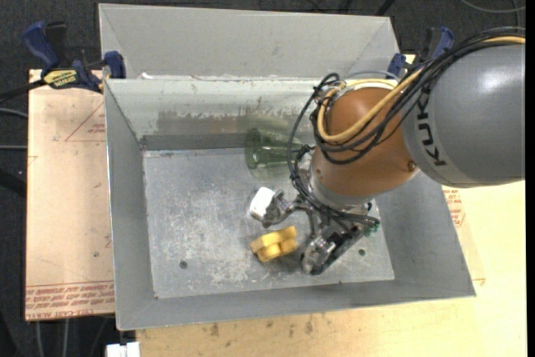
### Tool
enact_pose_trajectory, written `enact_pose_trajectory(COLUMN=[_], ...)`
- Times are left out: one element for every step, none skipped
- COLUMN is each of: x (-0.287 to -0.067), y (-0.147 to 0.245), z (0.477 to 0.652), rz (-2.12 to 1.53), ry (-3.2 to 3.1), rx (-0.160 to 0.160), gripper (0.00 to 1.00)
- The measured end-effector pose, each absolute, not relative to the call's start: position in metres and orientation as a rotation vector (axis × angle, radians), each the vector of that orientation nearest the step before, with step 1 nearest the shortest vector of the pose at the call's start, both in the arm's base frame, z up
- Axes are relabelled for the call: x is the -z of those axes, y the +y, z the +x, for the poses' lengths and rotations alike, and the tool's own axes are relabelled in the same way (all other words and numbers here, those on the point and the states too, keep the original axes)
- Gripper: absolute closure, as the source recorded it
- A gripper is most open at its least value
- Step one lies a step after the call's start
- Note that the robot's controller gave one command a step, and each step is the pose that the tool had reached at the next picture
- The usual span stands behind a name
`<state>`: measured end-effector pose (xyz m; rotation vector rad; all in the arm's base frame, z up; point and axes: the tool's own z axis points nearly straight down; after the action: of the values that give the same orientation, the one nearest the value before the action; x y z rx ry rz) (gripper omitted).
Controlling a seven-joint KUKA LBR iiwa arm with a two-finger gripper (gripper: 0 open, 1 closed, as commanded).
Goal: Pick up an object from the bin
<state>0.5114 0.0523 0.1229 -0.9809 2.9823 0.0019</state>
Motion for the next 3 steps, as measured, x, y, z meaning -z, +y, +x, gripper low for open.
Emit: enact_pose_trajectory(x=[-0.0744, -0.0647, -0.0653], y=[0.0578, 0.0626, 0.0626], z=[0.5157, 0.5226, 0.5217], rz=[-0.842, -0.932, -0.947], ry=[3.020, 2.986, 2.983], rx=[-0.002, -0.002, -0.002], gripper=[0.00, 1.00, 1.00])
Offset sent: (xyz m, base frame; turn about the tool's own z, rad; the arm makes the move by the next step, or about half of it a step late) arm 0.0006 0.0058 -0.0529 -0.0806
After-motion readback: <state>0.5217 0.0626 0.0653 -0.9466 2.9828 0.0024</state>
